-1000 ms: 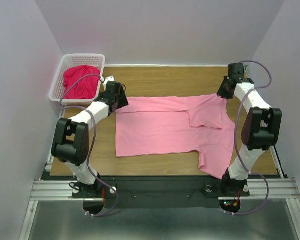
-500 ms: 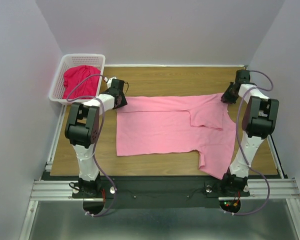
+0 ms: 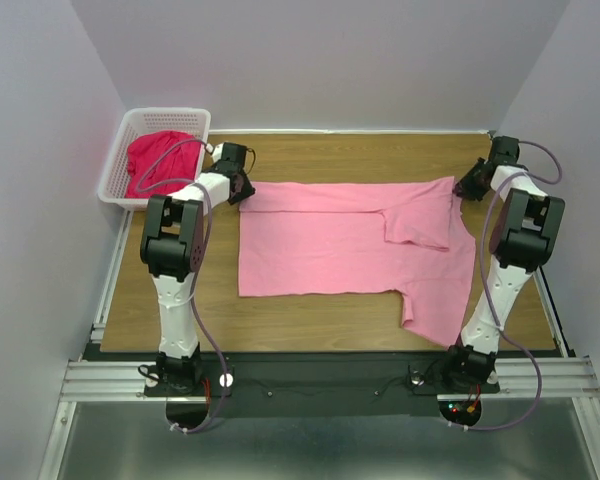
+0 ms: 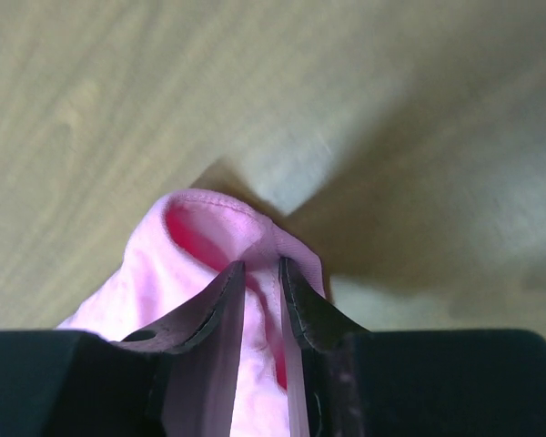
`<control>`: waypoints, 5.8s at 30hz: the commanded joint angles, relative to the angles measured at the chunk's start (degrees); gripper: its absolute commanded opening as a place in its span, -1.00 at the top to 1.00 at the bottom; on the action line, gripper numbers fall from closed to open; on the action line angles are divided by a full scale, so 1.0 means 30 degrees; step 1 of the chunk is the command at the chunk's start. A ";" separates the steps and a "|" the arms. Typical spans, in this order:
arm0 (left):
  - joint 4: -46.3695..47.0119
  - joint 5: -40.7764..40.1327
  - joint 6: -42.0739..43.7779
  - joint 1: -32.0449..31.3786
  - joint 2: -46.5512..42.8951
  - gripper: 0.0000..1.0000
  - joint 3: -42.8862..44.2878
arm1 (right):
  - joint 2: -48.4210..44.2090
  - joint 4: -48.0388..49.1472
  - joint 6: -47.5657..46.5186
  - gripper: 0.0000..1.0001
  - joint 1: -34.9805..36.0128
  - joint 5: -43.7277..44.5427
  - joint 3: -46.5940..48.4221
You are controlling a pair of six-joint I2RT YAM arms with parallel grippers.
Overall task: Fold and stack the t-shirts
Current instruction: Fold the tshirt
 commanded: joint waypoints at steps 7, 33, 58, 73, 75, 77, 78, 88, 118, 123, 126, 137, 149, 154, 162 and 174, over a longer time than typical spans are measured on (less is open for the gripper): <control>-0.3440 -0.0166 0.0550 0.0626 0.3280 0.20 0.6670 | 0.1870 0.0350 0.0340 0.42 0.0002 -0.0959 0.3035; -0.5257 -0.1776 -0.0974 -0.3387 -1.5651 -0.59 -1.4040 | -1.7233 -0.3370 -0.1038 -0.88 -0.0056 0.5046 -1.3221; -0.3558 -0.0782 -0.0008 -0.3592 -1.3777 -0.30 -1.4042 | -1.5213 -0.3458 -0.1536 -0.88 -0.0232 0.7009 -1.3223; -0.2766 0.0098 0.0431 -0.3709 -1.2105 0.19 -1.4570 | -1.5037 -0.3516 -0.1595 -0.87 -0.0320 0.6747 -1.3369; -0.2883 0.0127 0.0461 -0.3680 -1.2193 0.23 -1.4599 | -1.5037 -0.3546 -0.1536 -0.87 -0.0320 0.6630 -1.3516; -0.2941 0.0389 0.0578 -0.3709 -1.2281 0.26 -1.4599 | -1.4978 -0.3662 -0.1507 -0.87 -0.0349 0.6804 -1.3603; -0.3000 0.0507 0.0637 -0.3709 -1.2310 0.26 -1.4628 | -1.4949 -0.3721 -0.1536 -0.87 -0.0378 0.6863 -1.3604; -0.4084 0.2471 0.1018 -0.3768 -1.3013 0.06 -1.4189 | -1.4715 -0.4337 -0.1536 -0.86 -0.0437 0.6688 -1.3311; -0.4993 0.1622 0.1165 -0.4032 -1.1197 0.85 -1.3017 | -1.3398 -0.4630 -0.1155 -0.44 -0.0437 0.5692 -1.4600; -0.4729 0.2149 0.1047 -0.4032 -1.1315 0.86 -1.3047 | -1.2548 -0.4426 -0.1038 -0.20 -0.0437 0.5400 -1.4307; -0.4758 0.2120 0.1018 -0.4032 -1.1314 0.86 -1.2988 | -1.2343 -0.4220 -0.1008 -0.04 -0.0437 0.4962 -1.4278; -0.4612 0.2208 0.0988 -0.4032 -1.1285 0.88 -1.2988 | -1.2137 -0.3664 -0.1097 0.09 -0.0437 0.4403 -1.5009; -0.4875 0.1652 0.1194 -0.4032 -1.1315 1.00 -1.2900 | -1.1961 -0.2990 -0.0716 0.60 -0.0437 0.5076 -1.5830; -0.4875 0.1651 0.1165 -0.4032 -1.1373 1.00 -1.2900 | -1.1872 -0.3019 -0.0716 0.98 -0.0437 0.5077 -1.5742; -0.5314 0.0451 0.1106 -0.3885 -1.2076 1.00 -1.2491 | -1.3425 -0.3223 -0.0569 0.99 -0.0437 0.4637 -1.4836; -0.5404 -0.0370 0.1662 -0.2656 -1.1785 1.00 -1.0704 | -1.2871 -0.4015 -0.0656 0.99 -0.0437 0.3643 -1.1584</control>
